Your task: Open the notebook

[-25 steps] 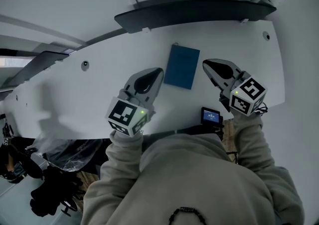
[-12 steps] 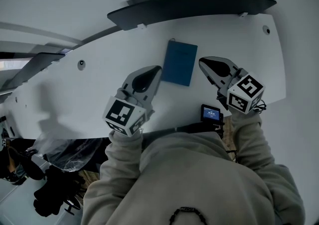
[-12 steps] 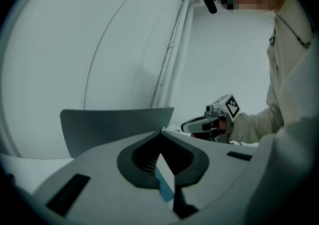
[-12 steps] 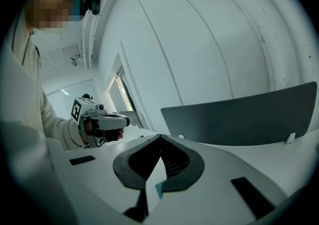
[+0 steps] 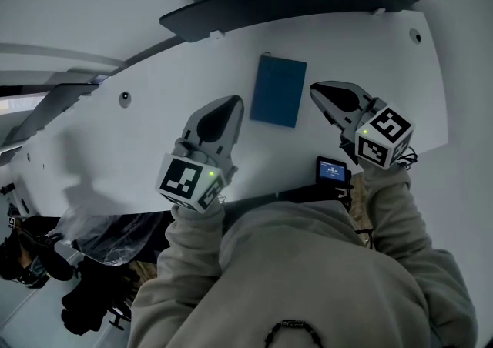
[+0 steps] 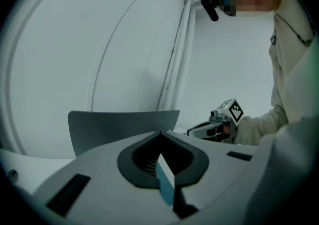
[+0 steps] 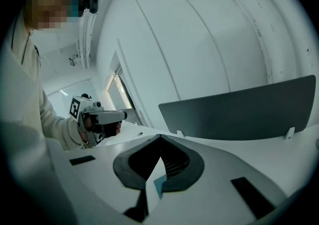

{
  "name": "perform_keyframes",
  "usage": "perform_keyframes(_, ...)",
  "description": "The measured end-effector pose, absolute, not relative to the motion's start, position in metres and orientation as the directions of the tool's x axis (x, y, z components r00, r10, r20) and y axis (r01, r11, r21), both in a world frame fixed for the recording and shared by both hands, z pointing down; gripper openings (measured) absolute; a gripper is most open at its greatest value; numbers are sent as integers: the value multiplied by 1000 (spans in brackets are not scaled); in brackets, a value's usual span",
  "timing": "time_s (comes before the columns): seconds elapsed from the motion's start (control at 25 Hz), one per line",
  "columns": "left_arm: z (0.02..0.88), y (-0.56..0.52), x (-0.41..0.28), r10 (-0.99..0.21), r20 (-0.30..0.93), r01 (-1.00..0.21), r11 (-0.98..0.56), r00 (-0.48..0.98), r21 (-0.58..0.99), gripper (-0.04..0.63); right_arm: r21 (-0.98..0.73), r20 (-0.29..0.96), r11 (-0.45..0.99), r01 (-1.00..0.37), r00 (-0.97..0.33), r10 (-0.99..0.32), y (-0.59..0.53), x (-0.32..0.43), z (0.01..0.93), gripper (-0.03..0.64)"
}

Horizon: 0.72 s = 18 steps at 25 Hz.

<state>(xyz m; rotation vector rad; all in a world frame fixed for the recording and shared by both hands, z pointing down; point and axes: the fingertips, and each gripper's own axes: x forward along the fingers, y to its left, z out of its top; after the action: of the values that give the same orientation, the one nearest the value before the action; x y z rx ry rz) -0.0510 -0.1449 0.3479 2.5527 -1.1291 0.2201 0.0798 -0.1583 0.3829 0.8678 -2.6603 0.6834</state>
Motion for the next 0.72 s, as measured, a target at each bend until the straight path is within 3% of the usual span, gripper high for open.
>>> perform_keyframes(0.56,395,-149,-26,-603,350,-690,-683,717,239,-2,-362,434,682,-636,-762,-480,-168,100,420,20)
perform_keyframes(0.72,406,-152,-27,-601,319,-680,-652,733,334,-2,-372,456,676,-636,-759,-464,-161,95,435,20)
